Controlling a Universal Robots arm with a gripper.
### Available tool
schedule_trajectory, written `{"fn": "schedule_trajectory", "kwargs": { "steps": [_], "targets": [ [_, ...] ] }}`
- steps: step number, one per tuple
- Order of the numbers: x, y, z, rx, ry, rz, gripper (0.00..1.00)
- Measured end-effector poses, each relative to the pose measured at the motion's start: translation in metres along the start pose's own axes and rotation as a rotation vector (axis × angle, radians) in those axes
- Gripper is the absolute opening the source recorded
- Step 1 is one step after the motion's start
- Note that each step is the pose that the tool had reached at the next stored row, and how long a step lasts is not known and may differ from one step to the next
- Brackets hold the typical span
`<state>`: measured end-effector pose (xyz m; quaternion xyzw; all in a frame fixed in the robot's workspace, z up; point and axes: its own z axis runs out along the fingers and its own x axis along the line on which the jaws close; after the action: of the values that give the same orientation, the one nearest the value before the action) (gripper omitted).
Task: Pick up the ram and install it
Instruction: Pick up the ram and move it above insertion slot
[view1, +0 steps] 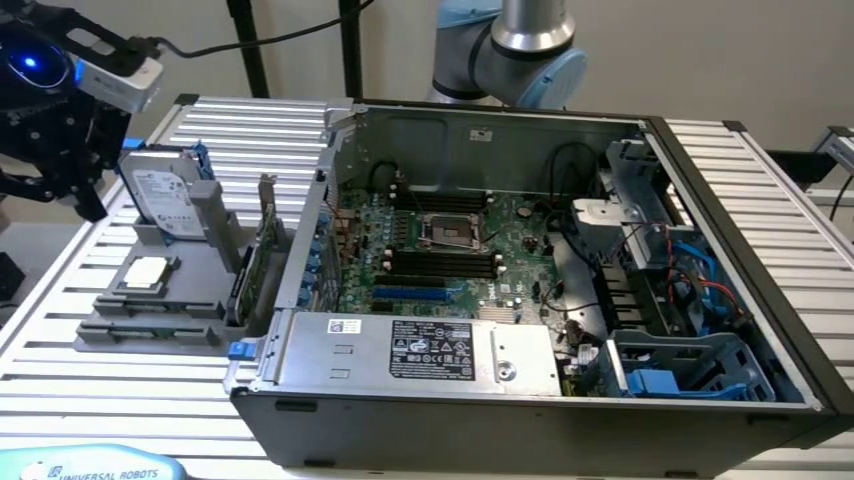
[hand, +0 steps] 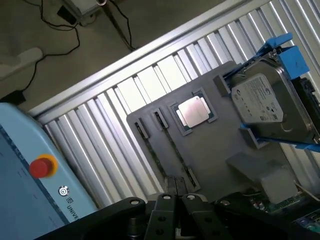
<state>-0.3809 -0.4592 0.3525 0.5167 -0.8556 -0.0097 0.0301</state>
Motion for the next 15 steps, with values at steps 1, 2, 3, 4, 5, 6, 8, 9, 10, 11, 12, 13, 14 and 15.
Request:
{"fn": "schedule_trajectory", "kwargs": {
  "steps": [1, 2, 3, 4, 5, 6, 8, 9, 10, 11, 12, 13, 14, 15],
  "targets": [
    [0.0000, 0.0000, 0.0005, 0.0016, 0.0003, -0.017, 0.11],
    [0.0000, 0.0000, 0.0010, 0.0037, 0.0004, -0.035, 0.11],
    [-0.0001, 0.0000, 0.0016, 0.0060, 0.0004, -0.054, 0.11],
    [-0.0001, 0.0000, 0.0023, 0.0088, 0.0003, -0.072, 0.11],
    [-0.0001, -0.0001, 0.0029, 0.0117, -0.0001, -0.089, 0.11],
    [-0.0001, -0.0001, 0.0035, 0.0149, -0.0007, -0.106, 0.11],
    [-0.0002, -0.0002, 0.0046, 0.0221, -0.0029, -0.138, 0.11],
    [-0.0002, -0.0002, 0.0050, 0.0263, -0.0047, -0.152, 0.11],
    [-0.0002, -0.0003, 0.0054, 0.0306, -0.0068, -0.165, 0.11],
    [-0.0002, -0.0003, 0.0058, 0.0348, -0.0089, -0.179, 0.11],
    [-0.0003, -0.0003, 0.0064, 0.0382, -0.0110, -0.192, 0.11],
    [-0.0003, -0.0003, 0.0071, 0.0401, -0.0130, -0.203, 0.11],
    [-0.0001, -0.0002, 0.0080, 0.0412, -0.0155, -0.214, 0.11],
    [0.0003, 0.0001, 0.0089, 0.0415, -0.0183, -0.222, 0.11]
  ]
}}
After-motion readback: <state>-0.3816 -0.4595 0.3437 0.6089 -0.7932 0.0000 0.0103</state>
